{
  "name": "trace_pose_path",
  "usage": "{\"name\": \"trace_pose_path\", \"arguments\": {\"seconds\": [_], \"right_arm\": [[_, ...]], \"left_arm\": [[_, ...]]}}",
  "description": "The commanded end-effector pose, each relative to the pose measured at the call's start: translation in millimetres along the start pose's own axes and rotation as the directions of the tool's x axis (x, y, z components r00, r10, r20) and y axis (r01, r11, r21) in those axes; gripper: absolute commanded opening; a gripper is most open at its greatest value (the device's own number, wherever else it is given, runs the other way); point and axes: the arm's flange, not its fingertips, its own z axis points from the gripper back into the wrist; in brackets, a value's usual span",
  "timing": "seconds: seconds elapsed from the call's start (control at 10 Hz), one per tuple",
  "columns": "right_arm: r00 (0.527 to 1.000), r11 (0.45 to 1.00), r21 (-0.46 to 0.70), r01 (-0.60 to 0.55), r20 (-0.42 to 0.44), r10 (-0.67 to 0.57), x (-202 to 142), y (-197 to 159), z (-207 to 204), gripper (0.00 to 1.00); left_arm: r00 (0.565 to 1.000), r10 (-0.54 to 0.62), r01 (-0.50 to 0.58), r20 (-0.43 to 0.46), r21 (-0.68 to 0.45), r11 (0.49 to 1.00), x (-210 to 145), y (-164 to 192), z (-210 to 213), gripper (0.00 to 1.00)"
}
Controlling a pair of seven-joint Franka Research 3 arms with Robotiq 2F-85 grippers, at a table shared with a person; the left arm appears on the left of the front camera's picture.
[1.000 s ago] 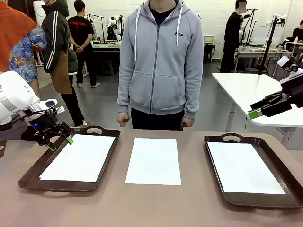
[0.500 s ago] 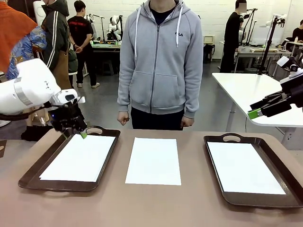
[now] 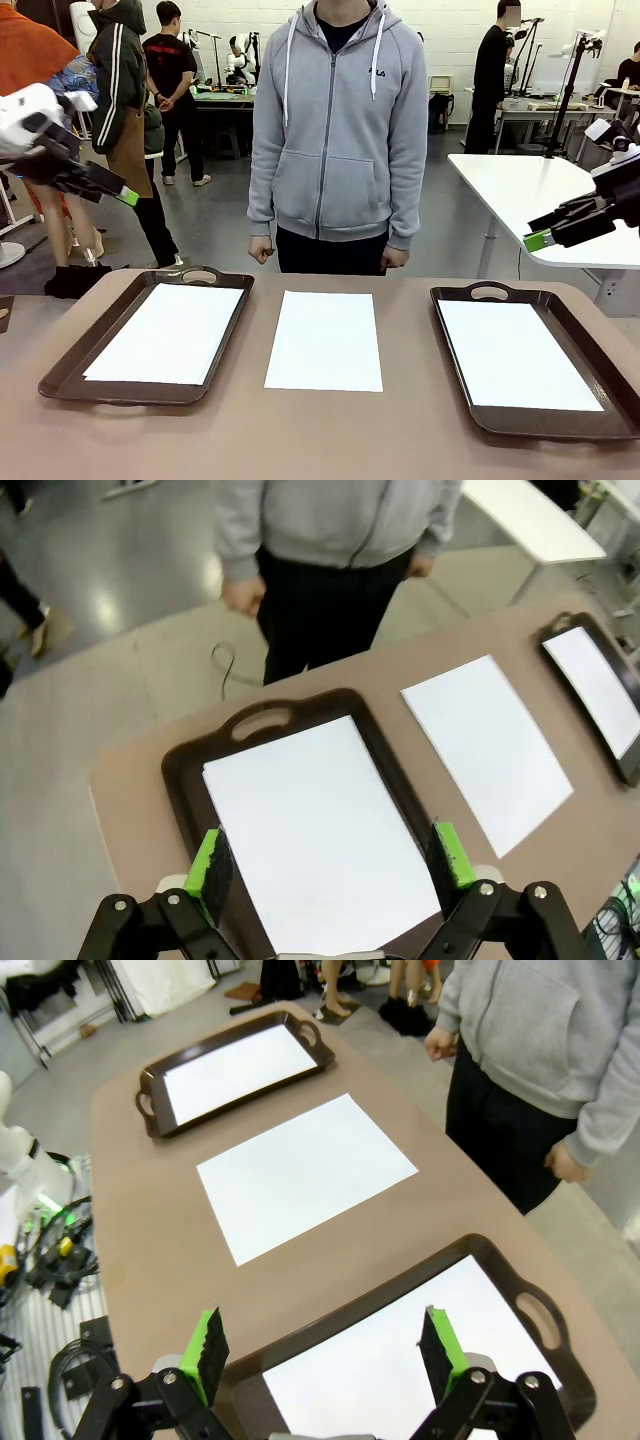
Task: Sort the A4 documents.
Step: Receive the A4 Paper.
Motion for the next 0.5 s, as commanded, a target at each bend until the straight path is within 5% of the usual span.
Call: {"name": "trace_pose_path", "arguments": {"seconds": [0.0,0.4], "right_arm": [[1.000,1.000,0.001,-0.002,0.001,0.002,0.0,0.5,0.0,1.00],[1.000,1.000,0.001,-0.002,0.001,0.002,0.0,0.5,0.0,1.00]], "left_arm": [[0.984,-0.155,0.169,0.089,-0.192,0.967,-28.3,1.3,15.2,1.00],[0.911,-0.388,0.408,0.137,-0.168,0.898,-36.3,0.0,45.4,1.00]]}}
